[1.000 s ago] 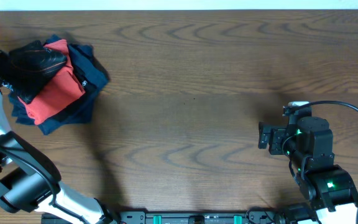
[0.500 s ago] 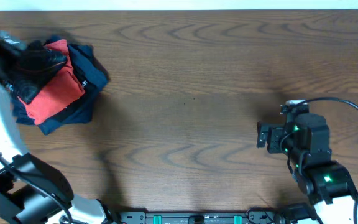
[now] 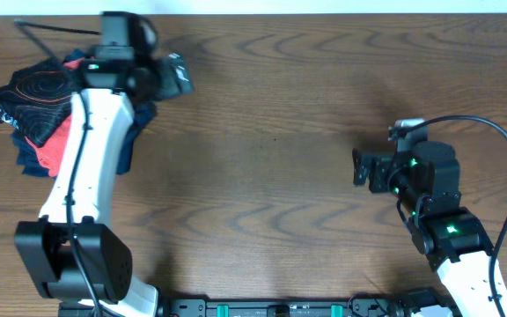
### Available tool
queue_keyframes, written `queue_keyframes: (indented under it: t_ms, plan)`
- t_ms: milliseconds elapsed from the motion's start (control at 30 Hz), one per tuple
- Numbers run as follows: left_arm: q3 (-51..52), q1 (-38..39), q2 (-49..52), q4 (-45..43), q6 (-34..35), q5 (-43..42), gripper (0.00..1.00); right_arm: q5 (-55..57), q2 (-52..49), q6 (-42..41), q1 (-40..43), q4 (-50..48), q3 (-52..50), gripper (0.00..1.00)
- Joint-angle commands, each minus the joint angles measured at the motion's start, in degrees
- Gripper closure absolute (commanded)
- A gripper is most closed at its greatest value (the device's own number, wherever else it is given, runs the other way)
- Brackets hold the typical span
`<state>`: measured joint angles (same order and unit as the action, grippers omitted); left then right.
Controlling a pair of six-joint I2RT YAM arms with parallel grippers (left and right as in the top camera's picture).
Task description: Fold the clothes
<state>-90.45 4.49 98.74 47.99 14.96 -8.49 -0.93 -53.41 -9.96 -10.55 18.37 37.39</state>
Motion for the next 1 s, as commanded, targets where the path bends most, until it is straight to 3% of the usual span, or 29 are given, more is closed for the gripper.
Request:
queue_keyframes:
  t_ms: [0, 167, 267, 500, 767, 967]
  plan:
    - [-0.44, 1.77, -0.39, 5.35, -1.92, 1.66, 0.02, 4.04, 0.15, 0.63, 0.63, -4.02, 0.07, 0.01]
    - [-0.26, 2.23, -3.91, 13.4, -3.41, 1.92, 0.02, 9.16, 4.33, 0.59, 0.63, -5.46, 0.09, 0.01]
    - [1.77, 2.25, -9.53, 13.42, -3.65, 5.31, 0.02, 9.79, 8.61, 0.61, 0.61, -3.58, 0.09, 0.01]
    - [12.81, 2.25, -27.78, 5.27, -8.98, 6.21, 0.02, 14.56, 19.76, 0.61, 0.61, 4.44, 0.09, 0.01]
    - [32.81, 2.23, -49.66, -5.79, -8.72, 6.21, 0.02, 14.71, 26.71, 0.61, 0.63, 9.81, 0.09, 0.01]
    - [39.06, 2.23, -55.91, -5.62, -8.74, 6.19, 0.02, 14.38, 26.62, 0.61, 0.61, 17.05, 0.09, 0.01]
